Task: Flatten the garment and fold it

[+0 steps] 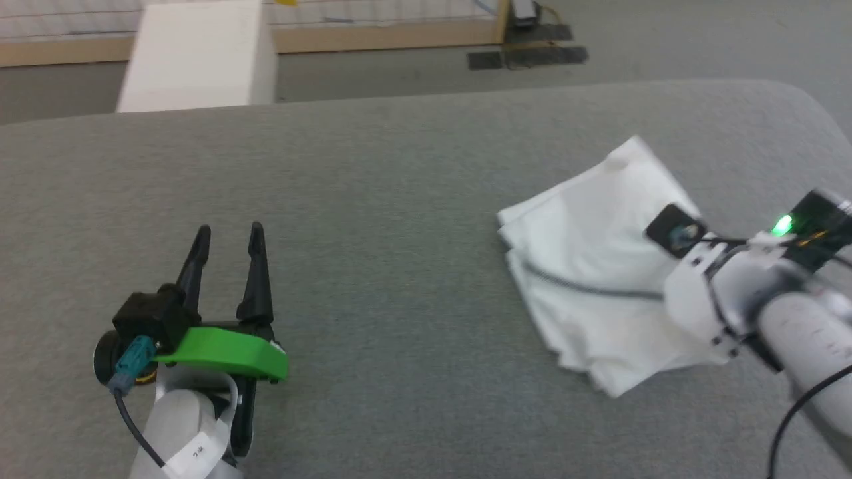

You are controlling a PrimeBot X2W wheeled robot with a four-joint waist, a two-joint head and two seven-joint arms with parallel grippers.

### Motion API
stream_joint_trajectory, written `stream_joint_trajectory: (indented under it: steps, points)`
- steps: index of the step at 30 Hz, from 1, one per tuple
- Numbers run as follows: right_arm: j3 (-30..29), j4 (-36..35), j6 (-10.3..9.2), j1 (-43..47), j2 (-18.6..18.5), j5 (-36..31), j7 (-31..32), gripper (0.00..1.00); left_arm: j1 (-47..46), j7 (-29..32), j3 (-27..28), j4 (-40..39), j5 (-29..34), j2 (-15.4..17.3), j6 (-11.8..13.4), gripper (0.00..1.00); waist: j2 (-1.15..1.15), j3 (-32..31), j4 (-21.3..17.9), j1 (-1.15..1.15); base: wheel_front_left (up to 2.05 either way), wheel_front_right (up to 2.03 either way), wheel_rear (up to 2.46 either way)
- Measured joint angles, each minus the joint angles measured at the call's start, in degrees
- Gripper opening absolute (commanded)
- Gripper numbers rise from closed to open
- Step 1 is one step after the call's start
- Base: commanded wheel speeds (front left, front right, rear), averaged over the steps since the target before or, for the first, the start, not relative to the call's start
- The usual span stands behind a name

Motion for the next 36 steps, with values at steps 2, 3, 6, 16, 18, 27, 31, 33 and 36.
stream_joint_trajectory:
  steps: [2, 3, 6, 16, 18, 27, 31, 33, 36]
  points:
    - [-0.26, 0.74, 0.0, -1.85, -2.68, 0.03, -0.73, 0.0, -0.58, 0.0, -0.01, -1.14, 0.1, 0.02, 0.0, 1.0, 0.0, 0.92, -1.98, 0.0, 0.0, 0.0, 0.0]
    - [-0.88, 1.33, 0.0, -2.38, -3.27, 0.03, -1.02, 0.0, -0.88, 0.0, -0.1, -1.55, 0.25, 0.05, 0.0, 1.0, 0.0, 1.32, -2.77, 0.0, 0.0, 0.0, 0.0]
    - [-3.54, 3.8, 0.0, -4.08, -4.28, -0.58, -2.78, 0.0, -2.01, -0.01, -0.19, -2.38, 0.62, 0.55, 0.0, 1.0, 0.0, 2.85, -5.59, 0.0, 0.0, 0.0, 0.0]
    - [-17.86, 13.3, 0.0, -6.49, -1.42, -7.54, -11.73, 0.0, -6.72, 1.09, -1.4, -4.12, 1.99, 5.27, -0.01, 1.0, 0.0, 10.88, -12.02, 0.0, 0.0, 0.0, 0.0]
    - [-21.04, 14.89, 0.0, -7.05, -0.24, -9.2, -13.3, 0.0, -7.31, 1.62, -1.76, -4.43, 1.99, 5.87, -0.01, 1.0, 0.0, 12.75, -12.74, 0.01, 0.0, 0.0, 0.0]
    - [-33.75, 20.43, 0.0, -8.87, 4.95, -16.31, -18.29, 0.0, -7.88, 2.87, -2.49, -5.55, 1.97, 7.71, -0.03, 1.0, 0.0, 18.61, -13.72, 0.01, 0.0, 0.0, 0.0]
    - [-37.75, 22.02, 0.0, -9.2, 6.54, -18.68, -21.96, 0.83, -7.81, 2.99, -2.41, -5.38, 1.72, 8.03, -0.02, 1.0, 0.0, 18.93, -13.06, 0.01, 0.0, 0.0, 0.0]
    - [-39.43, 22.45, 0.0, -9.25, 7.32, -19.33, -23.53, 1.0, -7.68, 2.75, -2.46, -4.91, 1.47, 8.0, -0.02, 1.0, 0.0, 18.35, -12.82, 0.01, 0.0, 0.0, 0.0]
    - [-42.66, 22.53, 0.0, -9.14, 8.4, -20.5, -28.98, 1.0, -6.36, 1.66, -2.9, -2.42, 0.92, 6.73, 0.01, 1.0, 0.0, 15.18, -12.15, 0.0, 0.0, 0.0, 0.0]
